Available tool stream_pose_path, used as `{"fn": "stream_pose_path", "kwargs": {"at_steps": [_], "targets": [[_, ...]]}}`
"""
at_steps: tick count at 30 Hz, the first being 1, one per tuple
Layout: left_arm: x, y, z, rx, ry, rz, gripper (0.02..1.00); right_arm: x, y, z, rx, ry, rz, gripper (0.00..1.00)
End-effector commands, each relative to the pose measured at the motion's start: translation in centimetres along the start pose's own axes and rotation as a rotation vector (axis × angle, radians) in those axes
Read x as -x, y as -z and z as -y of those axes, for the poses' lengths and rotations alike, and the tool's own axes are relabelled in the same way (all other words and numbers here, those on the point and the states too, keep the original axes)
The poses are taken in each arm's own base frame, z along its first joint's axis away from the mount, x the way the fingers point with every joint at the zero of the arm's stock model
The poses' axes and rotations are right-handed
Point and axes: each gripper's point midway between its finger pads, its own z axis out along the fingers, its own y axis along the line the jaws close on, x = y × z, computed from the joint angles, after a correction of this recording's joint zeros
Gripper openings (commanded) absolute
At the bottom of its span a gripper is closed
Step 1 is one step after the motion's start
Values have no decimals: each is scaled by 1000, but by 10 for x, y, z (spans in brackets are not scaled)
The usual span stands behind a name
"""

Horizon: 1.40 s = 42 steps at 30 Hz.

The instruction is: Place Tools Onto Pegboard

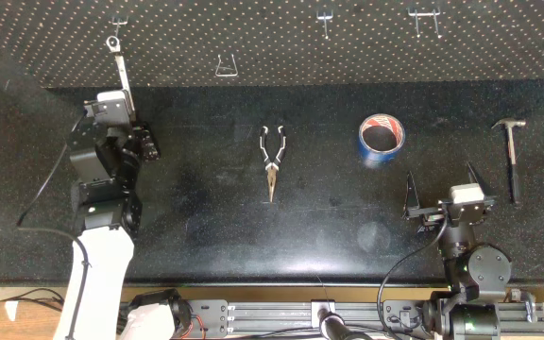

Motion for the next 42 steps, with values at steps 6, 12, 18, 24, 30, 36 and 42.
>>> {"fn": "stream_pose_path", "kwargs": {"at_steps": [6, 12, 18, 24, 30, 36, 42], "targets": [[2, -12, -2, -6, 17, 6, 27, -1, 0, -1, 5, 10, -1, 998], [6, -18, -12, 13, 30, 1, 27, -1, 0, -1, 5, 10, -1, 998], [1, -22, -2, -43, 32, -13, 71, -1, 0, -1, 5, 10, -1, 998], [1, -22, -2, -42, 32, -15, 665, -1, 0, -1, 5, 10, -1, 998], [14, -12, -2, -42, 27, 31, 996, -1, 0, -1, 5, 10, -1, 998], [-8, 31, 27, -107, 0, -79, 996, -1, 0, -1, 5, 10, -1, 998], [-28, 100, -2, 70, -10, -136, 993, -1, 0, -1, 5, 10, -1, 996]]}}
